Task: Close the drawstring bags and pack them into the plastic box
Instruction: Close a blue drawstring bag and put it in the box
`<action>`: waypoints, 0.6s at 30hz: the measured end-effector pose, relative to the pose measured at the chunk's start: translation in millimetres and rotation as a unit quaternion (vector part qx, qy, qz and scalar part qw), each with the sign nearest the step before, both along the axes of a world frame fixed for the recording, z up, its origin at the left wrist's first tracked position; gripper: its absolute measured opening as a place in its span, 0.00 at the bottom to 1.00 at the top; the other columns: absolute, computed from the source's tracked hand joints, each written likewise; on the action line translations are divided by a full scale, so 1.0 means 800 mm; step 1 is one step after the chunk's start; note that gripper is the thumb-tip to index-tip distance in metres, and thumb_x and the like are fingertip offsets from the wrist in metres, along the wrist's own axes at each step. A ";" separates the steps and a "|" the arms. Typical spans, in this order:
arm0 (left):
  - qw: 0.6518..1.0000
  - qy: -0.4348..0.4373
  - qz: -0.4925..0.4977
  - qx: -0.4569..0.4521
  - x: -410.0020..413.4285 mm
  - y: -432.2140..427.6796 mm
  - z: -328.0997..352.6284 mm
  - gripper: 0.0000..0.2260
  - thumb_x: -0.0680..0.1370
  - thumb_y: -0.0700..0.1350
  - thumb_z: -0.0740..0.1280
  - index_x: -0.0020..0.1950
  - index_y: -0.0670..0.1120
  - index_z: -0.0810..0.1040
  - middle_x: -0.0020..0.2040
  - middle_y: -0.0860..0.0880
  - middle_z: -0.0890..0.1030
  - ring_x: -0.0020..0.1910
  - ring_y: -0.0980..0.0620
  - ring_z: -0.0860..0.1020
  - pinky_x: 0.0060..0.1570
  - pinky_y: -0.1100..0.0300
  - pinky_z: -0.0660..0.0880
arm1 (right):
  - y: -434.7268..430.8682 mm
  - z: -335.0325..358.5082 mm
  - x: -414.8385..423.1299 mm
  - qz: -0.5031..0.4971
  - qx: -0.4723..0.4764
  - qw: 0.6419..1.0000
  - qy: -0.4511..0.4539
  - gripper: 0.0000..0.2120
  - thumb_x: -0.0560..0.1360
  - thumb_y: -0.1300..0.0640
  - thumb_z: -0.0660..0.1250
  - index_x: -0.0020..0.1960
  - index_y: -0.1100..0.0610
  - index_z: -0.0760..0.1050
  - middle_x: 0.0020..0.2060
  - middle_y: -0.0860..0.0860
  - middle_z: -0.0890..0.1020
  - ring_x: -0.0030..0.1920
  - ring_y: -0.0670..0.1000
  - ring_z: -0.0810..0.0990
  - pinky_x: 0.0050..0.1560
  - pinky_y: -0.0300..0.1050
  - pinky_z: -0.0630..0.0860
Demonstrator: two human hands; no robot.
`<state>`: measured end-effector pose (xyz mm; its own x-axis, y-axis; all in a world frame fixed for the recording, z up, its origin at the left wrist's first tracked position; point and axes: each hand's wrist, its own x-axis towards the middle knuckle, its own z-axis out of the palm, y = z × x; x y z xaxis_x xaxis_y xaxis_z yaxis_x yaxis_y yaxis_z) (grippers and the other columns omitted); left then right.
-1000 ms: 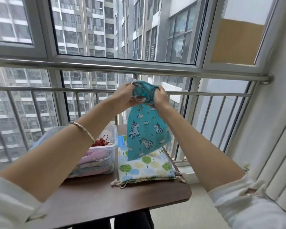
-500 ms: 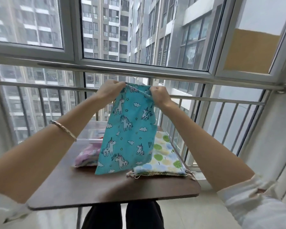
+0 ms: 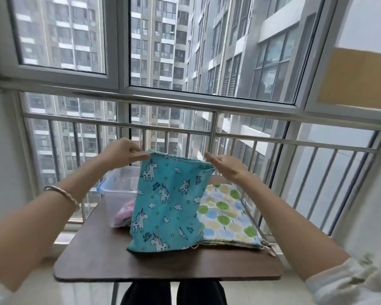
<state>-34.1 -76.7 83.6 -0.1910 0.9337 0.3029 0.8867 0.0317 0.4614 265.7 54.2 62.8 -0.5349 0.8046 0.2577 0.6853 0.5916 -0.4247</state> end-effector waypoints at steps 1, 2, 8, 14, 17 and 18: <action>0.999 -0.054 0.010 0.003 -0.013 -0.003 -0.001 0.19 0.70 0.61 0.64 0.41 0.46 0.82 0.30 0.47 0.76 0.24 0.53 0.65 0.26 0.64 0.64 | 0.007 -0.003 0.011 -0.009 -0.012 1.000 0.025 0.53 0.60 0.17 0.42 0.42 0.65 0.78 0.31 0.52 0.79 0.33 0.52 0.78 0.48 0.46 0.75; 0.993 -0.110 0.030 0.007 -0.023 -0.005 -0.002 0.20 0.70 0.61 0.63 0.41 0.45 0.82 0.30 0.46 0.74 0.24 0.53 0.63 0.26 0.63 0.64 | 0.013 -0.006 0.021 -0.019 -0.028 0.998 0.049 0.48 0.62 0.19 0.49 0.39 0.65 0.78 0.26 0.49 0.74 0.28 0.50 0.74 0.50 0.47 0.75; 0.736 -0.664 -0.129 -0.034 -0.012 0.007 -0.012 0.16 0.82 0.49 0.57 0.36 0.46 0.73 0.43 0.45 0.82 0.39 0.52 0.79 0.38 0.62 0.76 | 0.003 -0.009 0.009 0.139 -0.362 0.856 0.340 0.18 0.76 0.45 0.64 0.47 0.61 0.76 0.32 0.48 0.75 0.33 0.45 0.70 0.46 0.37 0.67; 0.660 -0.724 -0.200 0.011 0.031 0.023 -0.003 0.16 0.82 0.49 0.56 0.44 0.48 0.82 0.49 0.51 0.84 0.61 0.51 0.79 0.65 0.46 0.66 | -0.007 -0.002 -0.040 0.230 -0.465 0.672 0.529 0.17 0.79 0.44 0.60 0.38 0.50 0.80 0.58 0.48 0.81 0.64 0.51 0.76 0.69 0.59 0.60; 0.677 -0.714 -0.179 0.028 0.033 0.023 0.002 0.17 0.82 0.49 0.55 0.45 0.48 0.82 0.45 0.52 0.84 0.54 0.53 0.81 0.65 0.49 0.65 | -0.010 0.001 -0.046 0.256 -0.491 0.597 0.581 0.13 0.81 0.52 0.59 0.53 0.58 0.80 0.53 0.52 0.82 0.59 0.53 0.79 0.68 0.53 0.67; 0.676 -0.715 -0.175 0.033 0.030 0.022 0.003 0.17 0.81 0.48 0.55 0.45 0.47 0.83 0.45 0.52 0.84 0.52 0.54 0.81 0.66 0.50 0.64 | -0.010 0.003 -0.045 0.251 -0.497 0.581 0.593 0.12 0.80 0.56 0.59 0.56 0.61 0.77 0.52 0.54 0.82 0.57 0.53 0.80 0.66 0.48 0.69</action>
